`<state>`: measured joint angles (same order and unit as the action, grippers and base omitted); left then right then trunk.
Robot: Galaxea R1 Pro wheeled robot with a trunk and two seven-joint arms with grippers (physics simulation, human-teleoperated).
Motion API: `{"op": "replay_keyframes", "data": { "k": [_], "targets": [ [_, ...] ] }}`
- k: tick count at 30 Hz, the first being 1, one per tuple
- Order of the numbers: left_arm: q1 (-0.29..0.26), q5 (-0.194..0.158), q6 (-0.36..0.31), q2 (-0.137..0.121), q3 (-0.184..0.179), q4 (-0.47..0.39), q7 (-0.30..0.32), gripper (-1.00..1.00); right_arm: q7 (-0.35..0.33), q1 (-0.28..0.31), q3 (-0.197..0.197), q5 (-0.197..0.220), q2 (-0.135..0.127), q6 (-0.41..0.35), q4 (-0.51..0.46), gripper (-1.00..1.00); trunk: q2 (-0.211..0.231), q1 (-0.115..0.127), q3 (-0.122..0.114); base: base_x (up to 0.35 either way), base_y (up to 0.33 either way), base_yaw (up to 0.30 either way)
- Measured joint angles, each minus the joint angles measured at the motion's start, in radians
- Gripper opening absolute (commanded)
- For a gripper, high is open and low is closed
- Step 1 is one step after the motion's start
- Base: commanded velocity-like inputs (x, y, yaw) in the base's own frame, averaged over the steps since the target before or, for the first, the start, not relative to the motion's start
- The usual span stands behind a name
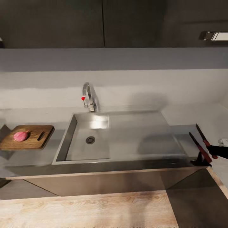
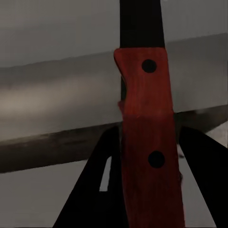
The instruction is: In the kitchen, take the Vidalia onion out of the sink, dice it on the chopping board with the paring knife, put the diced onion into the bowl on the countertop, then place both the paring knife and the chopping board into the sink.
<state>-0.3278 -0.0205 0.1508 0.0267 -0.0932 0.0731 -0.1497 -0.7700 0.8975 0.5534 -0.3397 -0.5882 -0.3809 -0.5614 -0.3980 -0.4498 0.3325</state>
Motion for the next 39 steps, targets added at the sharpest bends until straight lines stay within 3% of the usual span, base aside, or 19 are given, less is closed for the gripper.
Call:
{"op": "replay_keyframes", "data": {
  "k": [12,19,39],
  "targets": [
    [0.000,0.000,0.108,0.006,0.000,0.000,-0.001,1.00,-0.006,0.000,0.003,0.003,0.009,0.003,-0.054,-1.00,0.000,0.000,-0.018,-0.230,0.207,0.123],
    [0.000,0.000,0.117,0.006,0.000,0.000,-0.001,1.00,-0.001,0.000,0.001,0.001,0.076,0.003,-0.116,-1.00,0.000,0.000,-0.029,-0.099,0.272,0.154],
    [0.000,-0.001,0.116,0.004,0.001,0.000,0.000,1.00,0.004,0.000,-0.001,0.000,0.097,0.003,-0.118,-1.00,0.000,0.000,-0.057,-0.021,0.332,0.174]
  ]
}}
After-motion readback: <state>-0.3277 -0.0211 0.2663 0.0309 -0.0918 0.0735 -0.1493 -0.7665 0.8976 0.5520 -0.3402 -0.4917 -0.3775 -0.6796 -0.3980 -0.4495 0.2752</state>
